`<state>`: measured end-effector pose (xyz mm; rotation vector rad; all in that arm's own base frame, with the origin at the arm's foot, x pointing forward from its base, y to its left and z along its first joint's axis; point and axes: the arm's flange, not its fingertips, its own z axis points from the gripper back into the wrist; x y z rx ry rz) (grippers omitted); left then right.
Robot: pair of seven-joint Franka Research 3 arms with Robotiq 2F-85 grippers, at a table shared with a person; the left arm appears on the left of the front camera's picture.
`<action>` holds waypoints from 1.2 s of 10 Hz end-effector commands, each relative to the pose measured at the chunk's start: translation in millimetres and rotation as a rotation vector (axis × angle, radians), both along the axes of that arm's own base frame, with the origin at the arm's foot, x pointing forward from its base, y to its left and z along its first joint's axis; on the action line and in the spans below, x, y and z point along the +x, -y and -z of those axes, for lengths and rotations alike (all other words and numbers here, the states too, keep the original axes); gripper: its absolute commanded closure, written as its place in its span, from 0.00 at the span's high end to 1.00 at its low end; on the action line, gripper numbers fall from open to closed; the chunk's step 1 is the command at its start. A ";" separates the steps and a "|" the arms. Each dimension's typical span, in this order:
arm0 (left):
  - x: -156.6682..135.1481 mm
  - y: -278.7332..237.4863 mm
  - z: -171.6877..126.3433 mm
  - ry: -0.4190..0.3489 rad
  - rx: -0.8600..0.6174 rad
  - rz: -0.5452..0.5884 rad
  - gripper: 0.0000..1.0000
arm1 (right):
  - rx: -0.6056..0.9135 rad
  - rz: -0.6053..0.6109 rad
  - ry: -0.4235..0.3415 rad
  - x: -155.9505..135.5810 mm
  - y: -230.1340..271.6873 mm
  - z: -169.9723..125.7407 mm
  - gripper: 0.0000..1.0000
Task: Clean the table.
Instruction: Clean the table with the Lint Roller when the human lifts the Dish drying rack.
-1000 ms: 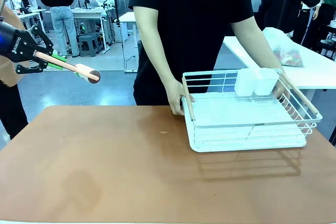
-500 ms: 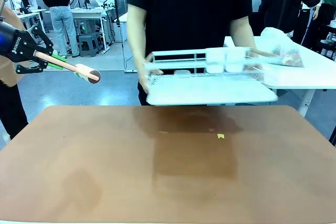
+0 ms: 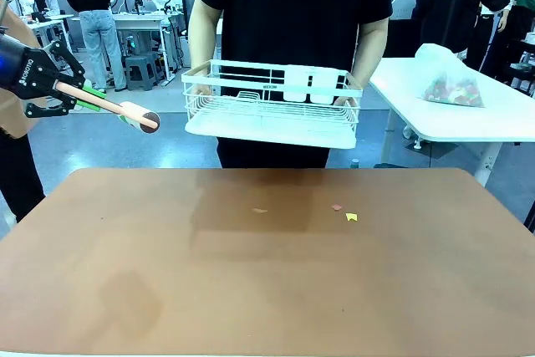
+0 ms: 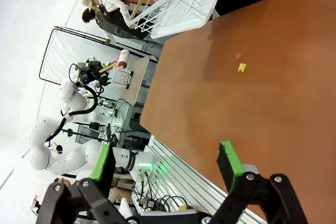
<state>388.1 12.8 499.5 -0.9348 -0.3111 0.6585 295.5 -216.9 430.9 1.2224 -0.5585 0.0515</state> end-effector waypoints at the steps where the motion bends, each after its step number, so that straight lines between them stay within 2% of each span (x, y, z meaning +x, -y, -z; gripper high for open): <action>1: 1.1 0.7 -1.8 0.010 0.015 -0.012 0.01 | 0.006 -0.007 0.018 -0.8 0.5 -3.0 1.00; 5: 1.1 0.7 -1.8 0.010 0.015 -0.012 0.01 | 0.006 -0.007 0.018 -0.8 0.5 -3.0 1.00; 6: 0.0 0.0 0.0 0.000 0.000 0.000 0.21 | 0.006 -0.007 0.018 -0.8 0.5 -3.0 1.00; 7: -5.7 4.5 -24.8 0.166 0.066 0.138 0.21 | 0.006 -0.007 0.018 -0.8 0.5 -3.0 1.00; 8: 1.2 12.2 -50.1 0.231 0.188 0.265 0.21 | 0.006 -0.007 0.018 -0.8 0.5 -3.0 1.00; 9: 18.8 25.4 -67.1 0.223 0.287 0.434 0.21 | 0.006 -0.007 0.018 -0.8 0.5 -3.0 1.00; 10: 38.4 45.1 -75.5 0.252 0.354 0.554 0.21 | 0.006 -0.007 0.018 -0.8 0.5 -3.0 1.00; 11: 59.4 79.4 -73.9 0.229 0.421 0.656 0.21 | 0.006 -0.007 0.018 -0.8 0.5 -3.0 1.00; 12: 77.5 107.3 -58.6 0.185 0.478 0.731 0.21 | 0.006 -0.007 0.018 -0.8 0.5 -3.0 1.00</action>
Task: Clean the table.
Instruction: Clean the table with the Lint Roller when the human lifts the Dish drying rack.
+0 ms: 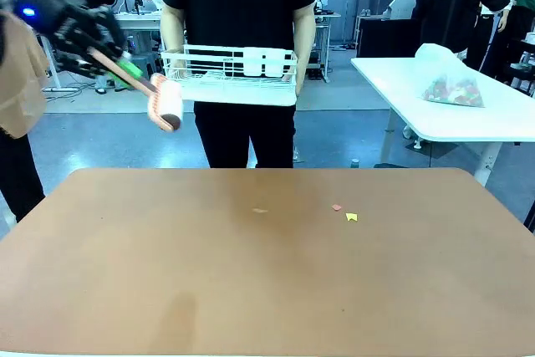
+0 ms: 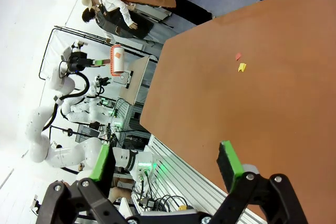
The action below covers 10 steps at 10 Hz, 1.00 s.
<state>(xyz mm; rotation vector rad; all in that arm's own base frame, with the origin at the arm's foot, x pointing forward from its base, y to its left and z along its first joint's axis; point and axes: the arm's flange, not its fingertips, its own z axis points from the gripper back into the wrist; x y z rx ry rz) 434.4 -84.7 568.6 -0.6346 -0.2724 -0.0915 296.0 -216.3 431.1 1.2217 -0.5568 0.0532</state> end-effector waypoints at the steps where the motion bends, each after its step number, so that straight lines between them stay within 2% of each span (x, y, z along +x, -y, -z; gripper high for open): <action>1: 45.2 32.7 39.5 -0.082 0.106 0.102 0.21 | 0.007 -0.005 0.019 -1.3 1.1 -2.8 1.00; 3: 62.2 63.2 112.6 -0.146 0.102 0.041 0.21 | 0.007 -0.005 0.019 -1.3 1.1 -2.8 1.00; 4: 65.1 66.3 130.7 -0.158 0.107 0.024 0.21 | 0.007 -0.005 0.019 -1.3 1.1 -2.8 1.00; 6: 61.8 66.3 126.4 -0.169 0.072 0.014 0.21 | 0.007 -0.005 0.019 -1.3 1.1 -2.8 1.00; 7: 69.1 68.8 150.2 -0.180 0.118 0.063 0.21 | 0.007 -0.005 0.019 -1.3 1.1 -2.8 1.00; 10: 69.1 68.8 150.2 -0.180 0.118 0.063 0.21 | 0.007 -0.005 0.019 -1.3 1.1 -2.8 1.00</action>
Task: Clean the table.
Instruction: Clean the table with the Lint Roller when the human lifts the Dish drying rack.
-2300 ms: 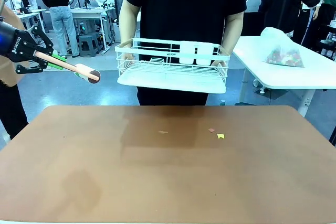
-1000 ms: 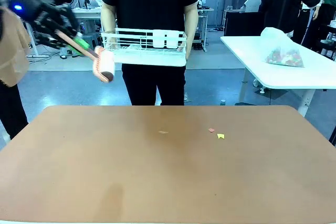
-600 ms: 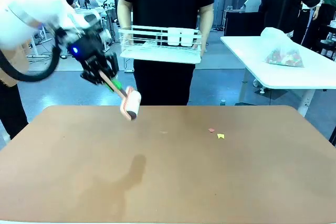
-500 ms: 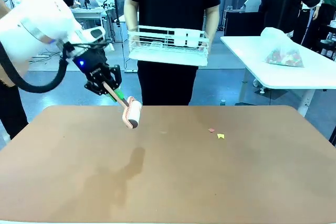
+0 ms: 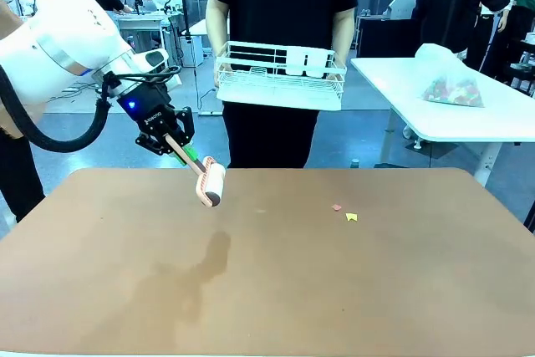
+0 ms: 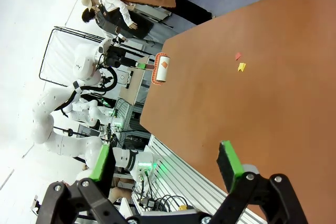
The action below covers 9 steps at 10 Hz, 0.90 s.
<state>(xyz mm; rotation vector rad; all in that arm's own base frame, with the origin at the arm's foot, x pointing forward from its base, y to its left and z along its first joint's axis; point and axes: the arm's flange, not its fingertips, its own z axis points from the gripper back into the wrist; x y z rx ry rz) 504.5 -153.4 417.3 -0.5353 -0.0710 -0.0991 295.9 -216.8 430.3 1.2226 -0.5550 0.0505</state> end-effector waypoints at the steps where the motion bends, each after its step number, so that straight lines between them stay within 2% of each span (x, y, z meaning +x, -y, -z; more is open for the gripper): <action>1: -1.1 0.0 -1.1 0.004 0.005 0.009 0.21 | 0.006 -0.006 0.021 -1.1 0.6 -3.7 1.00; 3: 0.0 0.0 0.0 0.000 0.000 0.000 0.21 | 0.006 -0.006 0.021 -1.1 0.6 -3.7 1.00; 4: 4.0 30.0 4.8 -0.010 -0.058 -0.003 0.21 | 0.006 -0.006 0.021 -1.1 0.6 -3.7 1.00; 6: 8.2 89.8 26.0 -0.035 -0.041 0.028 0.21 | 0.006 -0.006 0.021 -1.1 0.6 -3.7 1.00; 7: 11.5 110.9 35.0 -0.061 -0.049 0.005 0.21 | 0.006 -0.006 0.021 -1.1 0.6 -3.7 1.00; 9: 18.6 149.0 47.3 -0.052 -0.022 -0.030 0.21 | 0.006 -0.006 0.021 -1.1 0.6 -3.7 1.00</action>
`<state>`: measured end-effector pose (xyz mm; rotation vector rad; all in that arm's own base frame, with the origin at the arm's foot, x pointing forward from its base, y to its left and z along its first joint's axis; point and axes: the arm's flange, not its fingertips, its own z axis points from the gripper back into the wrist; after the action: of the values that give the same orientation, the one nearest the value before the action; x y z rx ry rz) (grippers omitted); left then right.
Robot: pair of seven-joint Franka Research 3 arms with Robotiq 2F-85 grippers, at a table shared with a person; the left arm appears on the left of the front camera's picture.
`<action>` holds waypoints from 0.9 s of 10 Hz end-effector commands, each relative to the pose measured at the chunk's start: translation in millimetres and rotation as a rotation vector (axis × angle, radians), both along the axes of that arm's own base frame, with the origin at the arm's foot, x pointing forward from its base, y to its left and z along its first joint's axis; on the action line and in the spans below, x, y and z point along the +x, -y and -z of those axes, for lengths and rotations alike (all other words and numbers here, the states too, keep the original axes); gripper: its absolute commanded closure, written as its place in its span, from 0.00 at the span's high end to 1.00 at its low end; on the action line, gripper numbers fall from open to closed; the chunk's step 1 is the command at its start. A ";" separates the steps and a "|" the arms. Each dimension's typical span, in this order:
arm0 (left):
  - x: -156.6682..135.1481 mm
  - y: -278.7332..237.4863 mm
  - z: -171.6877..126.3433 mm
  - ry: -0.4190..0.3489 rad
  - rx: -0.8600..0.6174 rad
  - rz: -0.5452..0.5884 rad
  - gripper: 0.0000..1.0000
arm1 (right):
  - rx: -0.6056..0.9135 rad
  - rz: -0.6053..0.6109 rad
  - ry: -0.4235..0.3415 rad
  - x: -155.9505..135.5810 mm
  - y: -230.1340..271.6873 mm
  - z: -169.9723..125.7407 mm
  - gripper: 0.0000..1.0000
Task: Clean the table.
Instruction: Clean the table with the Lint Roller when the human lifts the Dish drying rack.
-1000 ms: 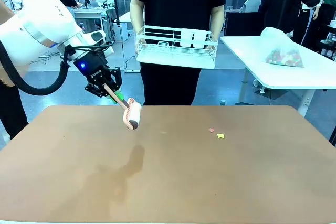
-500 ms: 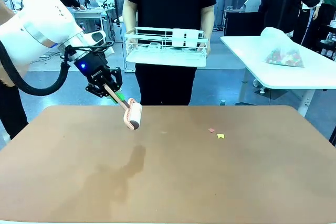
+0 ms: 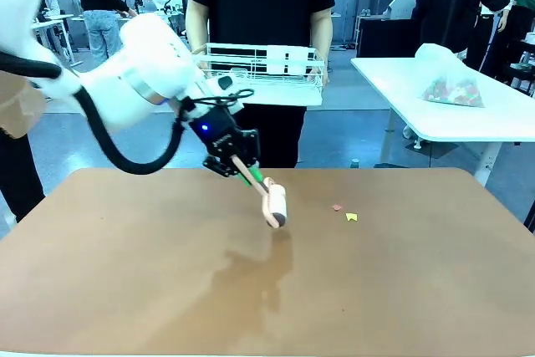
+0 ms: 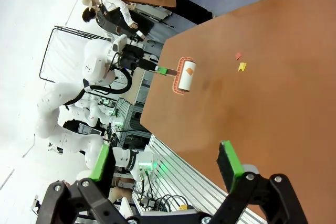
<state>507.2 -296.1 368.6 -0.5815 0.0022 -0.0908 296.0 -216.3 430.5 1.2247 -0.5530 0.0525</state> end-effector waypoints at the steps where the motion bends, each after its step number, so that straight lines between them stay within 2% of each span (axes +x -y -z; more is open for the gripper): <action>1: 18.2 23.3 3.5 0.059 0.047 -0.060 0.21 | 0.004 -0.002 0.022 -1.2 1.2 -3.4 1.00; 4: 40.1 44.5 4.7 0.050 0.049 -0.042 0.21 | 0.004 -0.002 0.022 -1.2 1.2 -3.4 1.00; 9: 71.1 56.6 34.4 -0.003 0.099 -0.041 0.21 | 0.004 -0.002 0.022 -1.2 1.2 -3.4 1.00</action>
<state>568.8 -346.2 334.6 -0.5073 -0.0385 -0.0651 295.5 -216.6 430.6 1.2262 -0.5533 0.0522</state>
